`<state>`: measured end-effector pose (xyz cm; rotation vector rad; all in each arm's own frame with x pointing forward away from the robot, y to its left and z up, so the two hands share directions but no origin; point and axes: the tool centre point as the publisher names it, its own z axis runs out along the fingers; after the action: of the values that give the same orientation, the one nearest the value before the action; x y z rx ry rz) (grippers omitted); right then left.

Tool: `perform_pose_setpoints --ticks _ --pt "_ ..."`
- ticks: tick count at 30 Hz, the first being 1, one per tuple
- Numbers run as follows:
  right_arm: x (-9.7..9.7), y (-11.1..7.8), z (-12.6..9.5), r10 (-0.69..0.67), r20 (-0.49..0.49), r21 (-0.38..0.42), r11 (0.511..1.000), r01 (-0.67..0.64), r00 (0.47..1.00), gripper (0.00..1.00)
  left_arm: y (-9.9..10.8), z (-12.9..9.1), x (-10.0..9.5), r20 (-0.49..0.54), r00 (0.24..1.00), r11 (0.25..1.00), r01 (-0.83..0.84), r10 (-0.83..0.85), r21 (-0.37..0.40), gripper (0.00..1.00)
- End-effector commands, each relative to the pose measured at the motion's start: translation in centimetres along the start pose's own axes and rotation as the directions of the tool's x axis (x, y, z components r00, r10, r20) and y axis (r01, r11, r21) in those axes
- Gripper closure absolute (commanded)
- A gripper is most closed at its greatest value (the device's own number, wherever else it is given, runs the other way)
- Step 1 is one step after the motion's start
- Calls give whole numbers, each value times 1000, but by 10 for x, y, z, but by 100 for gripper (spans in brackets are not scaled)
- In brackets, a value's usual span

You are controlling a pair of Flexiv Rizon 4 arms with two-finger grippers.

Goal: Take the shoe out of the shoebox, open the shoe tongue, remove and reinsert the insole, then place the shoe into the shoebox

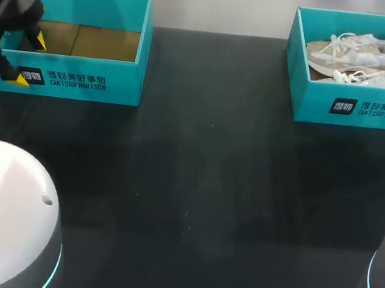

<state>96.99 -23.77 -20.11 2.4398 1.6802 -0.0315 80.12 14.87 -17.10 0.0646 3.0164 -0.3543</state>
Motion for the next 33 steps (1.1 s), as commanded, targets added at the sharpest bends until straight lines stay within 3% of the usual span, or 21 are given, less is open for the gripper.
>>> perform_pose_setpoints --ticks 1,2,5,8,9,23,25,26,28,33 --pt "5 -13 4 8 18 7 1000 -8 1000 0 6 -1 -18 27 936 923 351 -351 -156 0" --pt "6 -16 5 12 27 14 1000 -12 1000 0 10 -2 -21 15 916 907 399 -400 -134 0" --pt "6 -23 6 14 28 28 1000 -15 1000 0 19 -7 -26 43 854 838 518 -519 -172 0" --pt "4 -29 8 28 27 49 998 -29 999 0 31 -9 -38 76 731 708 677 -678 -199 0" --pt "3 -32 10 38 30 65 997 -40 999 0 35 -12 -42 176 689 653 724 -703 -224 0" --pt "2 -35 11 47 37 78 996 -49 998 0 35 -12 -42 176 689 653 724 -703 -224 0" --pt "2 -35 11 47 37 78 996 -49 998 0 26 0 -50 226 572 507 813 -788 -287 0" --pt "2 -35 11 47 37 78 996 -49 998 0 27 0 -53 199 523 450 834 -829 -319 0" --pt "2 -35 11 47 37 78 996 -49 998 0 34 0 -61 196 400 326 888 -895 -325 0" --pt "2 -35 11 47 37 78 996 -49 998 0 60 -7 -75 121 226 182 937 -966 -300 0"
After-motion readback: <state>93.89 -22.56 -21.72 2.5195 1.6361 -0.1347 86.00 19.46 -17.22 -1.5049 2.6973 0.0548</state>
